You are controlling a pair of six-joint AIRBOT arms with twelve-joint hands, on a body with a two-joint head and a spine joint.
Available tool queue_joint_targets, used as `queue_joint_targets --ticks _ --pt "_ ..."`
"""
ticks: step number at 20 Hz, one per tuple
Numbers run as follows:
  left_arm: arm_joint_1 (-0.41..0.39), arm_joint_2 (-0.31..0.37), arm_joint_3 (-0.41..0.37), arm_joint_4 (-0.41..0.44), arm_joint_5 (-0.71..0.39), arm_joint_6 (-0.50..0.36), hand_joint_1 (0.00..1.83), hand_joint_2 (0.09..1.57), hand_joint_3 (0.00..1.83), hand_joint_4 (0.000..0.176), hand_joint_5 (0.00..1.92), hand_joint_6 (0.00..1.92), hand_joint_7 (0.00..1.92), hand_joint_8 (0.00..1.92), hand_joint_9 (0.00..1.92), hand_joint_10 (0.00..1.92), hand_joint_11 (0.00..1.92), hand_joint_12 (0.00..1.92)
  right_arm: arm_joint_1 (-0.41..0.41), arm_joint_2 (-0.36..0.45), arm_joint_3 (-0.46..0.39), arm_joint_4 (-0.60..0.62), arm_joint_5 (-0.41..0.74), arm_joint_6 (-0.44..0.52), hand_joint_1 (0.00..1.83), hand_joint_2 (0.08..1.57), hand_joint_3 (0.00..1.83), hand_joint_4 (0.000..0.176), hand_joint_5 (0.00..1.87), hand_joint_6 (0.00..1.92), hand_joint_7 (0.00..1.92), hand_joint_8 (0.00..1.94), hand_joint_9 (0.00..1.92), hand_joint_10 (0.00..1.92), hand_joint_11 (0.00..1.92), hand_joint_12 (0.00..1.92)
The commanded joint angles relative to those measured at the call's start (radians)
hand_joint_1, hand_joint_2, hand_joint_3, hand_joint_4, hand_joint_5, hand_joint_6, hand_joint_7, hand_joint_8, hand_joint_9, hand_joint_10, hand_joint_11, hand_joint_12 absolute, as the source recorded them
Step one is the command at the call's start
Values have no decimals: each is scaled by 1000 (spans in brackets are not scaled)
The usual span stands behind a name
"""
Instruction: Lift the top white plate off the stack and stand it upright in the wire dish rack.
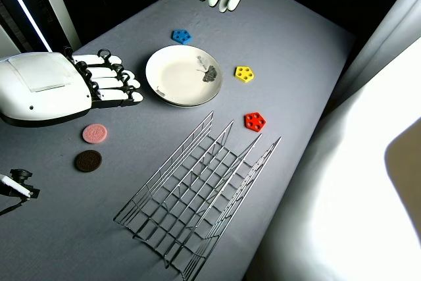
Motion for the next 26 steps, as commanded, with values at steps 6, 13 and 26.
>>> queue_joint_targets --ticks 6,13,26 --pt "-19 9 10 -90 -74 0 27 862 9 0 99 1 112 3 100 2 26 198 3 12 -4 78 64 -1 0 975 0 0 32 4 52 4 40 3 21 71" --pt "-19 9 31 -115 -66 -16 13 863 3 0 103 6 110 3 83 0 48 195 11 7 -3 89 64 -1 0 967 0 0 78 6 106 6 90 6 80 84" --pt "-17 -13 84 -62 -115 -76 21 868 2 0 94 7 111 8 95 8 64 191 68 -74 72 73 51 -1 0 977 0 0 47 9 61 11 53 9 58 62"
